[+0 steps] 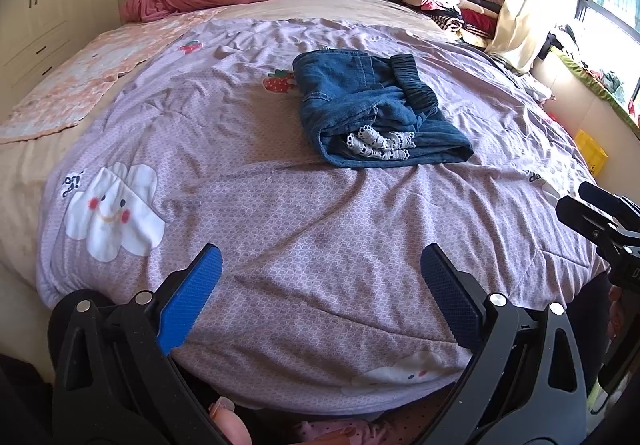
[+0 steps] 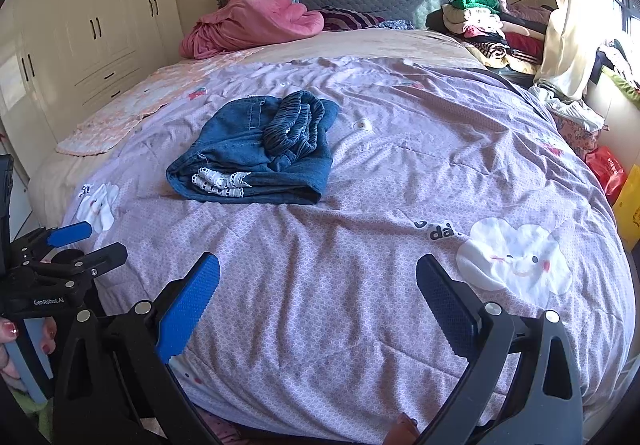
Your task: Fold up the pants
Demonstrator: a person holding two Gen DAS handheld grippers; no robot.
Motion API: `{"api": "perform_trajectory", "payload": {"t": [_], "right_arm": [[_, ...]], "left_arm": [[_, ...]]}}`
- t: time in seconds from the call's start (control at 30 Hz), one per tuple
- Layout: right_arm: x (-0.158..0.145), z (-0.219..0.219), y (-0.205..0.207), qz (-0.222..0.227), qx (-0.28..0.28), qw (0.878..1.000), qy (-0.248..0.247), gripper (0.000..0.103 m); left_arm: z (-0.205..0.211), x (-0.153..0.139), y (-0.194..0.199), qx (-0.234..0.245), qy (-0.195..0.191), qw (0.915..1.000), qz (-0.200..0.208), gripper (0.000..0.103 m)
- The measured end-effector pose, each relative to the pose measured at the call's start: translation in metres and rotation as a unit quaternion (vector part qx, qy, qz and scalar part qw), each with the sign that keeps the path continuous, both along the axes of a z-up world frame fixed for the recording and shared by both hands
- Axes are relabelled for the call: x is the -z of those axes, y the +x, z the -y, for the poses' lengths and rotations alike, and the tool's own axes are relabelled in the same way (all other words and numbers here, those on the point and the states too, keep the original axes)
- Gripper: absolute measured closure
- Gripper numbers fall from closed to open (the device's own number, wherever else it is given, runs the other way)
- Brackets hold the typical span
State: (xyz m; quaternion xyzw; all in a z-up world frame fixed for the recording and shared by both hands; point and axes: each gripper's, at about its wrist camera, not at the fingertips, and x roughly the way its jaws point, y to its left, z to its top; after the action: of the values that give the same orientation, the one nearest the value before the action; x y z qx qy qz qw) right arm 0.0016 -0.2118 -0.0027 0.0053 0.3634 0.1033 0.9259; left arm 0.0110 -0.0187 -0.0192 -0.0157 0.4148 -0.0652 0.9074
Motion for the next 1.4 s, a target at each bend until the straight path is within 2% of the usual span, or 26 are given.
{"api": "perform_trajectory", "payload": {"t": [1.4], "right_arm": [[-0.0031, 0.0024, -0.0023, 0.005, 0.008, 1.000, -0.009, 0.005]], "left_arm": [[-0.0016, 0.0027, -0.0016, 0.001, 0.006, 1.0000, -0.008, 0.010]]}}
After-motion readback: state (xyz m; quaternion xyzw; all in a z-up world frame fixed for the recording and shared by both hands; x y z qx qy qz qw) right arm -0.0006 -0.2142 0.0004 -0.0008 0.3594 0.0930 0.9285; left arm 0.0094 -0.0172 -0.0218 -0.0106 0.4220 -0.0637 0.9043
